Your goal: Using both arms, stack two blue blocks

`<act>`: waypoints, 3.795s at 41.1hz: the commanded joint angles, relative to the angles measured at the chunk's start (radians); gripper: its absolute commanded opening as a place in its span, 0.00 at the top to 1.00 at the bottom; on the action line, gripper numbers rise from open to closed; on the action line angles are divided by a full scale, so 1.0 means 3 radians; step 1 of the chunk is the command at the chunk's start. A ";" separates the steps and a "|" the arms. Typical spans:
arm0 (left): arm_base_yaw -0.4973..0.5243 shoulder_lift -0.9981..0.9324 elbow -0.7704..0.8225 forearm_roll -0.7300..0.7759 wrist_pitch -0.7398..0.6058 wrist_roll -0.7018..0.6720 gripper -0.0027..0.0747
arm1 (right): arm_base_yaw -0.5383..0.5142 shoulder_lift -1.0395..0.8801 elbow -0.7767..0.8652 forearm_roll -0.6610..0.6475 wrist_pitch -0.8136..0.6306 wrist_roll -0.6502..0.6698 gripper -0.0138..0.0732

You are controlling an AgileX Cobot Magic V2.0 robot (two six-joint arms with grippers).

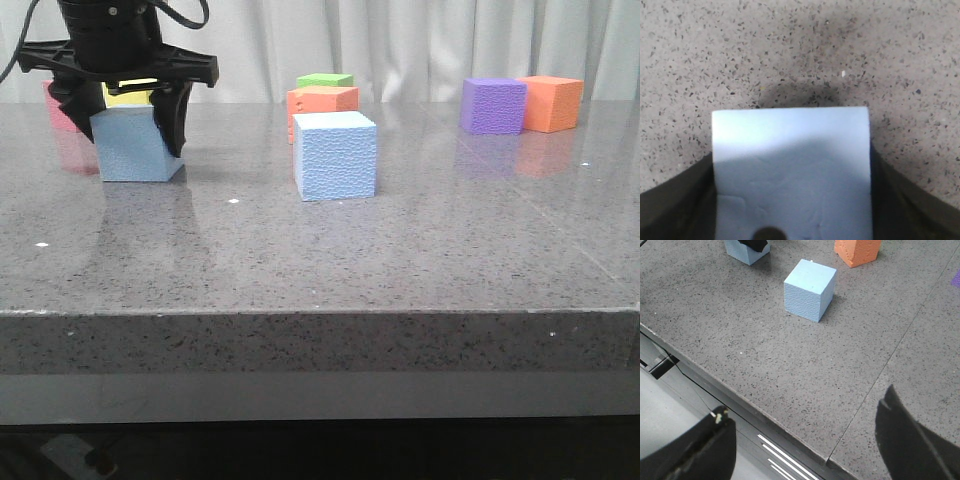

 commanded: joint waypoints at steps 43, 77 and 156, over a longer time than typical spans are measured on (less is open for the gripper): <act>-0.0596 -0.0173 -0.1028 -0.1686 0.0153 0.4567 0.45 | -0.0027 -0.0014 -0.0076 0.0017 -0.0204 -0.0032 0.17; -0.0638 -0.0064 -0.1028 -0.1781 0.0356 0.4660 0.45 | -0.0027 -0.0014 -0.0076 0.0017 -0.0204 -0.0032 0.17; -0.0593 -0.1802 -0.0531 -0.0527 0.0651 0.1379 0.19 | -0.0027 -0.0014 -0.0076 0.0033 -0.0186 -0.0032 0.17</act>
